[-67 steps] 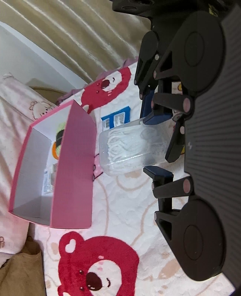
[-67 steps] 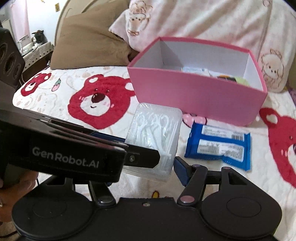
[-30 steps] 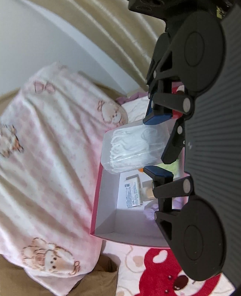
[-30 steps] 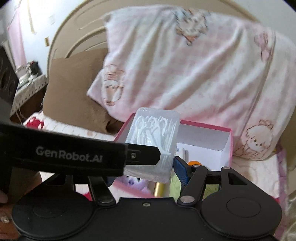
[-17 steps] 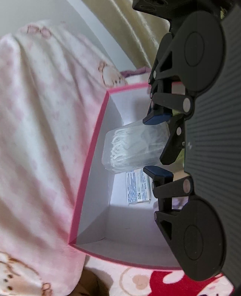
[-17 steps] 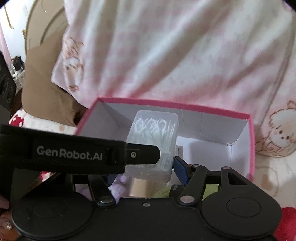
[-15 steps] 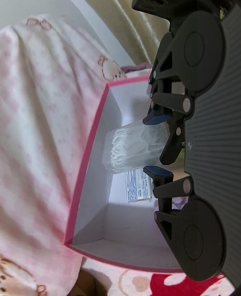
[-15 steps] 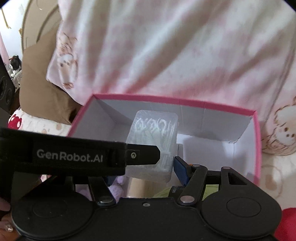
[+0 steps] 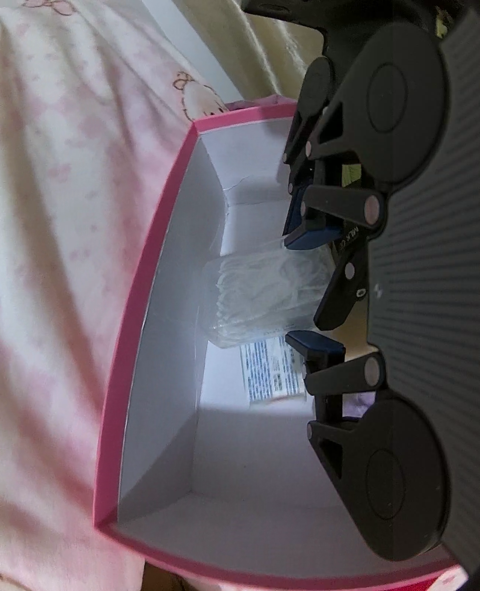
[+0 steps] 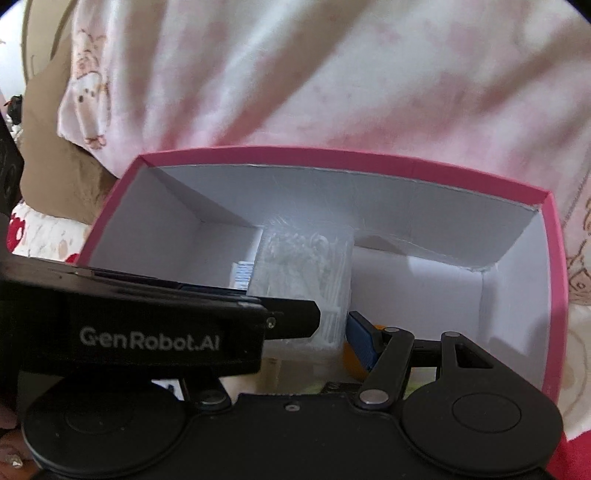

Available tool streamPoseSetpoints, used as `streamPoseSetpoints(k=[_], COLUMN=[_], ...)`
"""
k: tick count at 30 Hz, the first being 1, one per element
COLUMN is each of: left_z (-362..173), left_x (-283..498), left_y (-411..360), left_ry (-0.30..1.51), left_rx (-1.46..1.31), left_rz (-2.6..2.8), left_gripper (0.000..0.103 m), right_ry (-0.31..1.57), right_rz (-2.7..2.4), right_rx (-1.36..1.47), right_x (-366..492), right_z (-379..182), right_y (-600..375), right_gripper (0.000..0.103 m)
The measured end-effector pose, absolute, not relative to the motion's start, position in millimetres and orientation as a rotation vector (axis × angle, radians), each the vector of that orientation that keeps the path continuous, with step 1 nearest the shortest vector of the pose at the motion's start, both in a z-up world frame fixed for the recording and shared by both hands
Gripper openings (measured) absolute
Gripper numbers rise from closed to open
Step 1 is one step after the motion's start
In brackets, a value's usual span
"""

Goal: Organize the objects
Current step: 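Lower the case into the box and open the left tool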

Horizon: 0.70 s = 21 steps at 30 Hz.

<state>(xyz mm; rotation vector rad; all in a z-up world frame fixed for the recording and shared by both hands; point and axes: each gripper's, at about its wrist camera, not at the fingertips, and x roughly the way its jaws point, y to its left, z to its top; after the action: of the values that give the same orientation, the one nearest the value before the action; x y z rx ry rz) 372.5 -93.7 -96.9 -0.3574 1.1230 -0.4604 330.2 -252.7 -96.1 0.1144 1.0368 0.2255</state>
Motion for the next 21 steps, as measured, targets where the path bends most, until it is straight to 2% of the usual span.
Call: streamPoseSetpoints(k=[9, 13, 17, 21], left_z=[-96.0, -85.1, -68.4, -51.3], left_x=[370.1, 363.4, 336.7, 309.3], left_y=[-111.1, -111.1, -102.8, -92.0], left_ry=[1.113, 1.069, 1.011, 1.013], left_rx=[-0.360, -0.264, -0.215, -0.180], left_rz=[-0.448, -0.375, -0.391, -0.407], left_gripper=[0.043, 0.042, 0.053, 0.056], right_ry=[1.047, 1.009, 0.919, 0.839], right_rz=[0.208, 0.215, 0.243, 0.256], right_rx=[0.169, 0.172, 0.169, 0.133], right_x=[325.3, 314.0, 271.7, 231.0], right_z=[-90.8, -80.2, -57.4, -34.7], right_y=[-267.4, -275.7, -281.9, -281.9], right_gripper=[0.069, 0.072, 0.074, 0.075])
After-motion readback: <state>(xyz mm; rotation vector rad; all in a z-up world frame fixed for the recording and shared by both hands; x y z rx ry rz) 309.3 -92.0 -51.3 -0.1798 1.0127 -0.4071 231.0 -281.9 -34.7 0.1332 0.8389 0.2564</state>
